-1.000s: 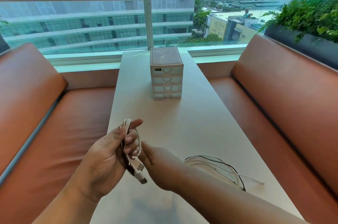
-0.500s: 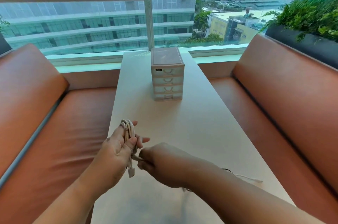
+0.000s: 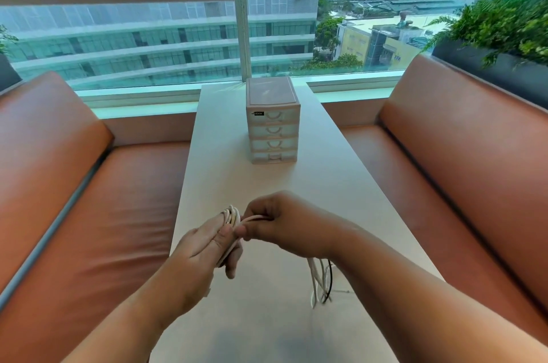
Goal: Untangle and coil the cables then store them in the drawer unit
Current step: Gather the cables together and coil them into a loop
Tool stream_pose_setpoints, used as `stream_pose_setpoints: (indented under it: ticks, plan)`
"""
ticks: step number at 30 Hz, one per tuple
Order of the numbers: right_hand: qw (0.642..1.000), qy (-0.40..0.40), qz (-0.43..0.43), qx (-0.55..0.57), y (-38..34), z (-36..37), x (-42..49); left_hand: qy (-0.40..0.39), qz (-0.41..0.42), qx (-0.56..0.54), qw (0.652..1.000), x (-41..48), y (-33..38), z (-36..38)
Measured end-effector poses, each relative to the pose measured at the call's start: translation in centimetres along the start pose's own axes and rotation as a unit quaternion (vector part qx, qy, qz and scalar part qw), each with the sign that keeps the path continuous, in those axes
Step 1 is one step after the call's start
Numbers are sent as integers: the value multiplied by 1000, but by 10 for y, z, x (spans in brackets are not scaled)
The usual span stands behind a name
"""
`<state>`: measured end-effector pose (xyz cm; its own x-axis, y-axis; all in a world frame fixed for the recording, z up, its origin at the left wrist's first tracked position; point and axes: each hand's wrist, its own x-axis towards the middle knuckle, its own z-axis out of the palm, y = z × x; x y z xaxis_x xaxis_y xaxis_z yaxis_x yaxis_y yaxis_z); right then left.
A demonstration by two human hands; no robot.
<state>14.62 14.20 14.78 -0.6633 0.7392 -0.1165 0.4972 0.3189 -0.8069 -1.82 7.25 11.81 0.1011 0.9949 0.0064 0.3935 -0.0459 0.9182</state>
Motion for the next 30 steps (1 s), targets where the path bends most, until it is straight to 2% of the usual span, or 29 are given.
stream_pose_setpoints:
  ticks: [8,12,16,22,25,30]
  plan:
    - [997,25,-44,53,18,1,9,-74,-5,-17,997,-2,6,-2]
    - [990,64,-73,101,26,3,11,-83,-38,-142,986,-2,9,0]
    - [980,114,-81,141,34,14,11,-87,-70,-268,957,-3,8,-2]
    - [954,205,-102,192,42,52,14,-70,-92,-451,885,1,10,-7]
    - [957,220,-96,162,44,64,11,-47,-57,-499,863,4,9,-8]
    - [977,191,-57,75,41,74,8,-23,-24,-529,848,8,5,-13]
